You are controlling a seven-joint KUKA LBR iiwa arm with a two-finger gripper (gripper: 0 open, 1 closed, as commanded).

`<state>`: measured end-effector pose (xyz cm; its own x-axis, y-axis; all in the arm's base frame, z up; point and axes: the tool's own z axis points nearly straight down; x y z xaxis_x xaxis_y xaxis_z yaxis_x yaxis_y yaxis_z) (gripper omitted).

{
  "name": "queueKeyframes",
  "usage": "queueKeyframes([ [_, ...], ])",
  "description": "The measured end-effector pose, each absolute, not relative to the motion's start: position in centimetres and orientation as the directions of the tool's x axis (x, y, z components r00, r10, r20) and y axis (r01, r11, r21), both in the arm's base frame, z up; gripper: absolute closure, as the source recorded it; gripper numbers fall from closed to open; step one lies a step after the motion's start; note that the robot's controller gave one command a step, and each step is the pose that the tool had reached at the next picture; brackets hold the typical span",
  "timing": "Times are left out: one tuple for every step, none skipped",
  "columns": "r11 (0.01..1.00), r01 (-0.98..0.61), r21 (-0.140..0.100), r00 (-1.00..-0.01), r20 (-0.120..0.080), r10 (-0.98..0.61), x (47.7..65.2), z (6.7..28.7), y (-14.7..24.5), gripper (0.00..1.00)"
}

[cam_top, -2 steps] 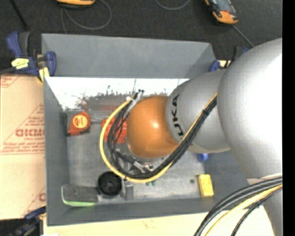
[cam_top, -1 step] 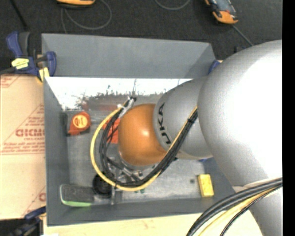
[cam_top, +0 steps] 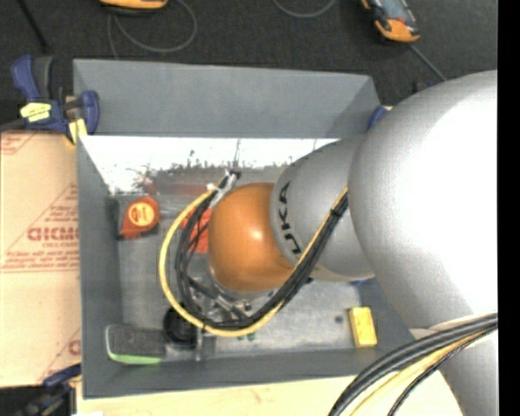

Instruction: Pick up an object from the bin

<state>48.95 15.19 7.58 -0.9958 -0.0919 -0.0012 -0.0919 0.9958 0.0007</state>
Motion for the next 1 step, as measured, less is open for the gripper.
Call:
queueKeyframes([
  [0.997, -0.079, 0.000, -0.997, -0.001, -0.079, 49.33, 8.10, 16.66, 1.00],
])
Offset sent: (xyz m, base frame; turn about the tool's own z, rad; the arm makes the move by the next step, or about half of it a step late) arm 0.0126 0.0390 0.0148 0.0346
